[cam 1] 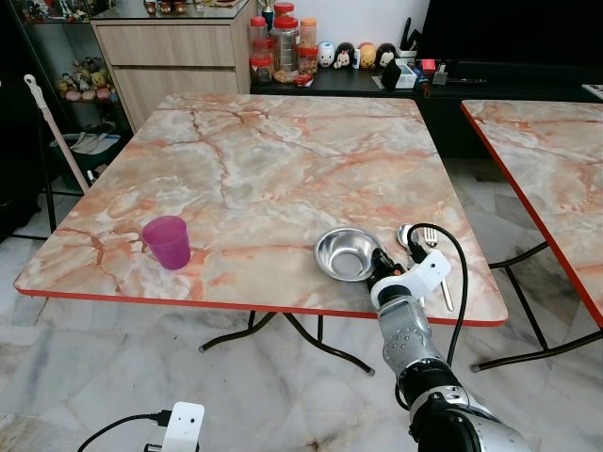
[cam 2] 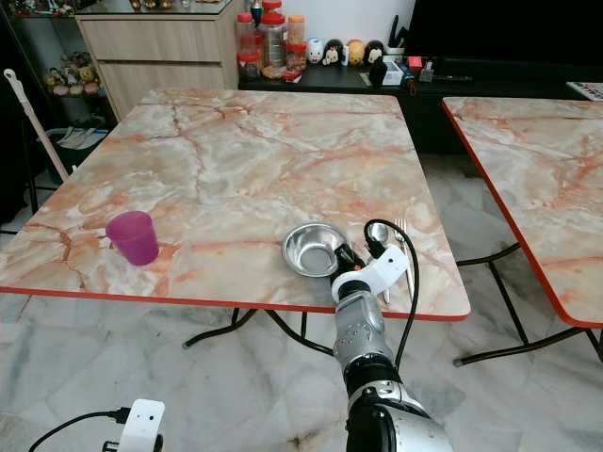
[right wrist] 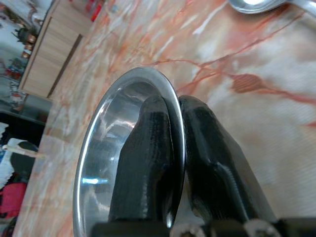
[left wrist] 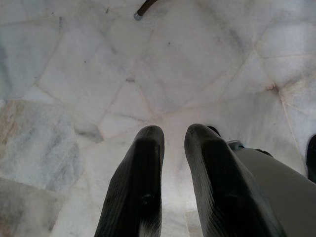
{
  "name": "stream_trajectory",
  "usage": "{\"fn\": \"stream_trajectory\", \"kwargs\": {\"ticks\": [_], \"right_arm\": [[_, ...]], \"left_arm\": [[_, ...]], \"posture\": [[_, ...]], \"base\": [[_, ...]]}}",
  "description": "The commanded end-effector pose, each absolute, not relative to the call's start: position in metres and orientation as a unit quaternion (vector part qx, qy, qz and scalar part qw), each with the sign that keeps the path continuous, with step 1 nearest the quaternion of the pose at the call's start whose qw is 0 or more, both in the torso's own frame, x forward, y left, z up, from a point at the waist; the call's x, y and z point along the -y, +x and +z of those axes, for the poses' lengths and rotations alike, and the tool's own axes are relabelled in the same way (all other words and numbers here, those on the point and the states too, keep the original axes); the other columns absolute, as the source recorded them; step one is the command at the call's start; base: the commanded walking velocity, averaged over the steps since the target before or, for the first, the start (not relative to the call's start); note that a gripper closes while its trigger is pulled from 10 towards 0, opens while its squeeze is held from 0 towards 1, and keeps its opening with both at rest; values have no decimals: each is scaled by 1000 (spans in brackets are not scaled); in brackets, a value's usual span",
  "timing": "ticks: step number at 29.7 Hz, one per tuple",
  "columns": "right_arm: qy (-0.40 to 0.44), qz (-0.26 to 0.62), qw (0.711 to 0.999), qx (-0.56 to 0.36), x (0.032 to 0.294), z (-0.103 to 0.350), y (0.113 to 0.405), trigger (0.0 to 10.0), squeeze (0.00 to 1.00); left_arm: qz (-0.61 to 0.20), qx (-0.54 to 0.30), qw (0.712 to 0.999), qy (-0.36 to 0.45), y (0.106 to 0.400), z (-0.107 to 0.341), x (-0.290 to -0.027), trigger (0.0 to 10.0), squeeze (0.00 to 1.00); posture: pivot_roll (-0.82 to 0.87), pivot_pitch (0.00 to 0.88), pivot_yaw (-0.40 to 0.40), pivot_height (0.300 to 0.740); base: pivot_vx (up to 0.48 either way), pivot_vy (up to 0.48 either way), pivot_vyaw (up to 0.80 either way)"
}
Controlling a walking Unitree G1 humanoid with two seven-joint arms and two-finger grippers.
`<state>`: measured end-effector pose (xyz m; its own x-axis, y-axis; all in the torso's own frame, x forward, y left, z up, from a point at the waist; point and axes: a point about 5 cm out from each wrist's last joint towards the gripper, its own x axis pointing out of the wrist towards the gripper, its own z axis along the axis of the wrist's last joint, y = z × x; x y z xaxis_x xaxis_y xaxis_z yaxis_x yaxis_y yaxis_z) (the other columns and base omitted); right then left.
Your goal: Setting the table
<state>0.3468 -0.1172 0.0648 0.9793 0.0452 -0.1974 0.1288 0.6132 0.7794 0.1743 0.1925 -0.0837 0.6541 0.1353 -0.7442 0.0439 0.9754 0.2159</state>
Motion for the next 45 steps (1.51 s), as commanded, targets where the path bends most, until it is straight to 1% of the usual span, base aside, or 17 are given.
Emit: {"fn": "stream_trajectory", "kwargs": {"ticks": [1,6,7,8,9,10,12,13,15,18,22,28,34,42,45], "right_arm": [[459,6,885,-78,101,78,352,0,0],[461,18,885,-60,99,83,354,0,0],[455,56,888,-25,94,95,355,10000,0],[455,56,888,-25,94,95,355,10000,0],[424,83,902,5,90,105,356,10000,0],[414,90,906,13,90,107,355,10000,0],[396,116,910,28,85,113,355,10000,0],[372,141,917,39,79,118,355,10000,0],[364,152,918,45,76,120,354,10000,0],[362,156,918,44,76,121,354,10000,0],[341,162,925,44,75,120,352,10000,0],[340,183,921,53,71,123,350,10000,0],[317,196,925,70,66,130,349,10000,0],[299,175,934,89,75,130,347,10000,0],[297,175,935,89,76,130,347,10000,0]], "left_arm": [[26,-421,899,116,173,-84,-195,10000,0],[26,-421,899,117,173,-84,-195,10000,0],[25,-422,898,122,173,-84,-196,10000,0],[25,-422,898,122,173,-84,-196,10000,0],[26,-422,897,130,173,-84,-197,10000,0],[26,-422,896,131,173,-84,-198,10000,0],[25,-422,897,133,173,-84,-198,10000,0],[26,-420,897,133,173,-84,-198,10000,0],[28,-418,898,134,174,-83,-198,10000,0],[28,-416,899,136,175,-83,-198,10000,0],[34,-415,899,133,177,-82,-196,10000,0],[29,-416,898,141,176,-83,-195,10000,0],[36,-420,896,139,171,-84,-198,10000,0],[32,-425,893,146,168,-86,-201,10000,0],[23,-426,891,153,167,-86,-200,10000,0]], "posture": [[70,0,8,740],[74,0,7,740],[71,0,13,740],[71,0,13,740],[69,0,15,740],[69,0,15,740],[66,0,16,740],[62,0,18,740],[62,0,18,740],[62,0,15,740],[62,0,10,740],[68,0,6,740],[60,0,13,740],[50,0,18,740],[43,0,15,740]], "base": [[0,0,0],[0,0,0],[0,0,0],[0,0,0],[0,0,0],[0,0,0],[0,0,0],[0,0,0],[0,0,0],[0,0,0],[0,-326,0],[0,-342,0],[0,-340,0],[0,-338,0],[0,-337,600]]}}
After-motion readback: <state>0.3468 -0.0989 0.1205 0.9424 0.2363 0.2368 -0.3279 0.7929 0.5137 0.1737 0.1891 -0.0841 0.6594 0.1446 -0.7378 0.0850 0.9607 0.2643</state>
